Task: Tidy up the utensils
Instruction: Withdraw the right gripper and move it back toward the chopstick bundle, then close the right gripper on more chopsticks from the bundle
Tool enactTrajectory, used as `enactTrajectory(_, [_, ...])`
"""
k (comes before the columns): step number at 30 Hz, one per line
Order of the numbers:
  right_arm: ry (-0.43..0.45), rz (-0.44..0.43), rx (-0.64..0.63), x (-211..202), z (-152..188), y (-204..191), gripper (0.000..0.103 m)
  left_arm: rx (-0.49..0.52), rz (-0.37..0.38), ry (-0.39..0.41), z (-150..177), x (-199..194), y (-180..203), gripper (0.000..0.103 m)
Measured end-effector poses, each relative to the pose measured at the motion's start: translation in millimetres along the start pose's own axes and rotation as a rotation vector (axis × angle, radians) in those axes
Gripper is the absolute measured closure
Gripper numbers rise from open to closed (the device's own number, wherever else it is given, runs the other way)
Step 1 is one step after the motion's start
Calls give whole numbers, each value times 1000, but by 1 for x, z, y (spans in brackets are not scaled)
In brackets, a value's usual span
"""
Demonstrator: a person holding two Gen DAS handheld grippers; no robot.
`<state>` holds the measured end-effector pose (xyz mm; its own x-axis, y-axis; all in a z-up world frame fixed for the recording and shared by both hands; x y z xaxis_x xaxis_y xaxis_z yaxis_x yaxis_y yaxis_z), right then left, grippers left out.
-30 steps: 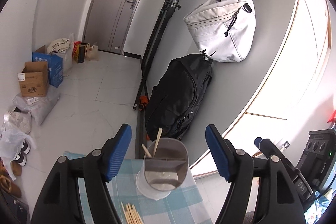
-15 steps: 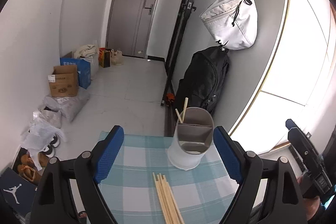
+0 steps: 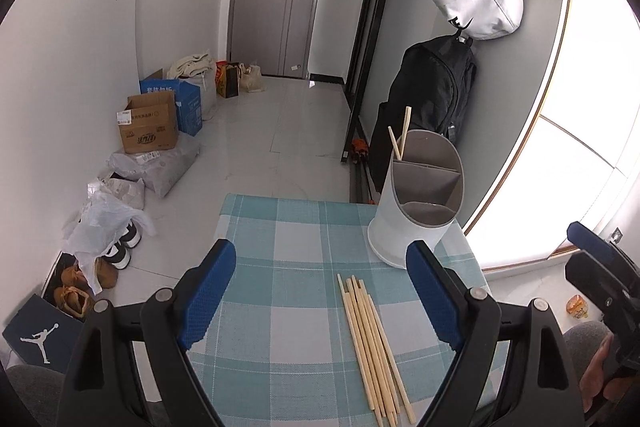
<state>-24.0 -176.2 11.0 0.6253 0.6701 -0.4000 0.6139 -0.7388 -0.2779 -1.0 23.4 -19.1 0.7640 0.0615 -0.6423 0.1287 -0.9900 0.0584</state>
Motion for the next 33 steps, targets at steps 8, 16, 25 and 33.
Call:
enactTrajectory(8, [-195, -66, 54, 57, 14, 0, 26, -49, 33, -64, 7, 30, -13, 19])
enactTrajectory(16, [-386, -61, 221, 129, 39, 27, 43, -125, 14, -101, 12, 60, -32, 19])
enactTrajectory(25, [-552, 6, 207, 205, 77, 43, 72, -183, 42, -256, 26, 100, -53, 19])
enactTrajectory(33, [-651, 39, 165, 247, 89, 52, 76, -229, 56, -310, 23, 114, -61, 19])
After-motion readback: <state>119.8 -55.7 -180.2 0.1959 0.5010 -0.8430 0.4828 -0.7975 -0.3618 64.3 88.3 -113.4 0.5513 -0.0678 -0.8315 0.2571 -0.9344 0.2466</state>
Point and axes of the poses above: each gripper's, at about its wrist camera, not at the fingertips, and x roughly the way its jaws point, y to its right, z to its underside, the point moved 3 cm from there along x, roughly the way its jaws point, and after that the axes turned 11 degrees about -z, right-handed, at the moved point
